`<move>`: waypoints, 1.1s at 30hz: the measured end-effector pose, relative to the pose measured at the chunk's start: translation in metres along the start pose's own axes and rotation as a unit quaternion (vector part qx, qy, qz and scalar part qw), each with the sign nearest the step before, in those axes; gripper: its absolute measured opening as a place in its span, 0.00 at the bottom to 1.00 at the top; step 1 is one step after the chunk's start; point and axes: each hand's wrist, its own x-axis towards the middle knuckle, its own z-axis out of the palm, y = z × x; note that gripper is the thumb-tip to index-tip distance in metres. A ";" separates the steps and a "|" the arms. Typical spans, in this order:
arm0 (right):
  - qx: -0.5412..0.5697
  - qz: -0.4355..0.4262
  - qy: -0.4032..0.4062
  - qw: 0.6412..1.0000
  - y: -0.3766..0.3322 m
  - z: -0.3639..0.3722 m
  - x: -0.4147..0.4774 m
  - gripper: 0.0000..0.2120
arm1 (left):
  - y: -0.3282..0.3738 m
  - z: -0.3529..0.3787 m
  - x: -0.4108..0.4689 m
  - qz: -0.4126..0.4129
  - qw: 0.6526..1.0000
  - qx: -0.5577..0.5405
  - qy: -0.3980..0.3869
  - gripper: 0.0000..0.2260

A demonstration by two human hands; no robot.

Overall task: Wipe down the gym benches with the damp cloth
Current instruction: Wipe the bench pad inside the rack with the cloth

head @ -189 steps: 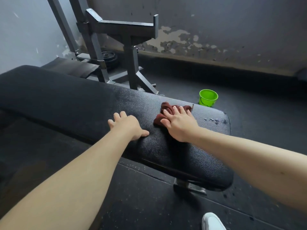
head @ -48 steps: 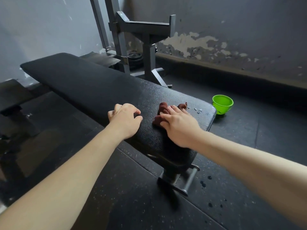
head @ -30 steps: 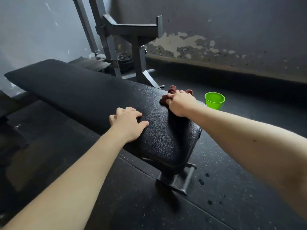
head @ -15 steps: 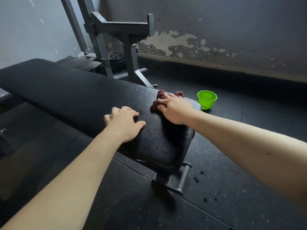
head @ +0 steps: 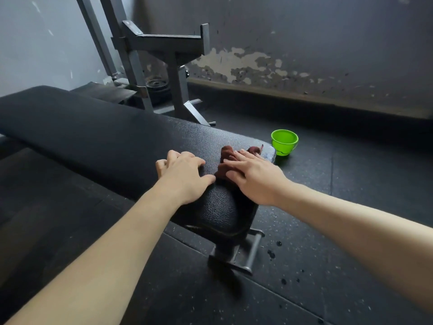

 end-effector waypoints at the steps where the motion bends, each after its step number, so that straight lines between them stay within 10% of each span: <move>1: 0.002 0.006 0.003 1.000 0.007 -0.001 0.010 0.20 | 0.001 0.001 0.000 0.000 1.000 -0.001 -0.001 0.23; 8: 0.004 0.111 0.003 0.994 0.052 -0.011 0.069 0.20 | 0.001 0.003 -0.006 -0.005 1.000 -0.016 -0.010 0.27; 33: 0.018 0.054 0.073 0.996 0.025 0.007 0.004 0.19 | -0.007 0.010 -0.024 0.014 0.998 -0.043 0.039 0.21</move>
